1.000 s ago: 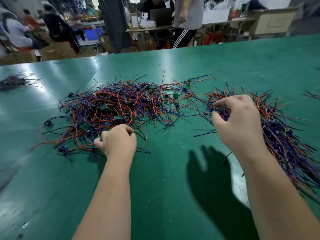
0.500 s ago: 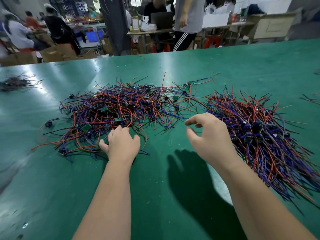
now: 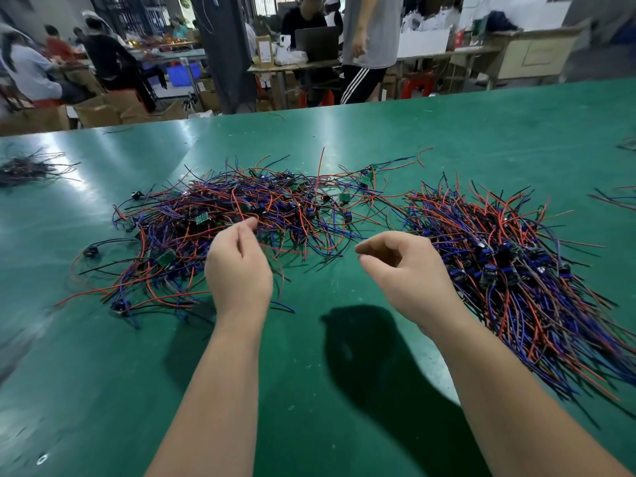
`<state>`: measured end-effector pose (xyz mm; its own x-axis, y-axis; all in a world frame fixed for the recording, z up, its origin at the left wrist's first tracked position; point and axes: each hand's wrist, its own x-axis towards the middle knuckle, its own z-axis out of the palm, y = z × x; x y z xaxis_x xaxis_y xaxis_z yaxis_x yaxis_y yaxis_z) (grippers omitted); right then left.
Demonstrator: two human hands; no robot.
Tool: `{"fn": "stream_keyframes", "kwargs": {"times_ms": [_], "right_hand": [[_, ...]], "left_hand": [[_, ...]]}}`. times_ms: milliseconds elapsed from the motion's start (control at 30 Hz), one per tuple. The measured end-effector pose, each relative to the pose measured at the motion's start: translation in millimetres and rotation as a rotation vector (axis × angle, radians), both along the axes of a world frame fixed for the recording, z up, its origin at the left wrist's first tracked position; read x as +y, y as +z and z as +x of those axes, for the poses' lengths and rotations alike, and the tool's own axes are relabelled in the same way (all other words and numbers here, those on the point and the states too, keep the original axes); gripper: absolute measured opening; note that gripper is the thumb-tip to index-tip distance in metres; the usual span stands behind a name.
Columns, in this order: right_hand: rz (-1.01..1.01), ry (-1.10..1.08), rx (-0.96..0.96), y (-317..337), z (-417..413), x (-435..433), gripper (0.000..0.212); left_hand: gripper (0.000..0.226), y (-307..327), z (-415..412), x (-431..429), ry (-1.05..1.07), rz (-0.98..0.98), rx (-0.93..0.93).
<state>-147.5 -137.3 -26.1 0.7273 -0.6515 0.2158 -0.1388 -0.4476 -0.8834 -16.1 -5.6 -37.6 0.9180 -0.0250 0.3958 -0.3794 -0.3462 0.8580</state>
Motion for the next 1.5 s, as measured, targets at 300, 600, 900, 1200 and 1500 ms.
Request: {"fn": "stream_keyframes", "kwargs": {"times_ms": [300,600,900,1200,1500], "right_hand": [[0.988,0.268,-0.355,13,2,-1,0.016],[0.863,0.284,-0.447,15,-4,-14,0.023],[0.993,0.521,-0.579,16,-7,-15,0.028],[1.023,0.441,-0.635,17,-8,-21,0.017],[1.047,0.437,-0.672,18,-11,-19,0.018]], "left_hand": [[0.023,1,-77,-32,-0.602,0.036,-0.583],[0.044,3,-74,-30,-0.614,-0.416,0.091],[0.013,5,-54,-34,-0.704,-0.258,0.402],[0.03,9,-22,-16,-0.443,-0.428,0.458],[0.041,-14,6,5,0.061,0.504,0.294]]}}
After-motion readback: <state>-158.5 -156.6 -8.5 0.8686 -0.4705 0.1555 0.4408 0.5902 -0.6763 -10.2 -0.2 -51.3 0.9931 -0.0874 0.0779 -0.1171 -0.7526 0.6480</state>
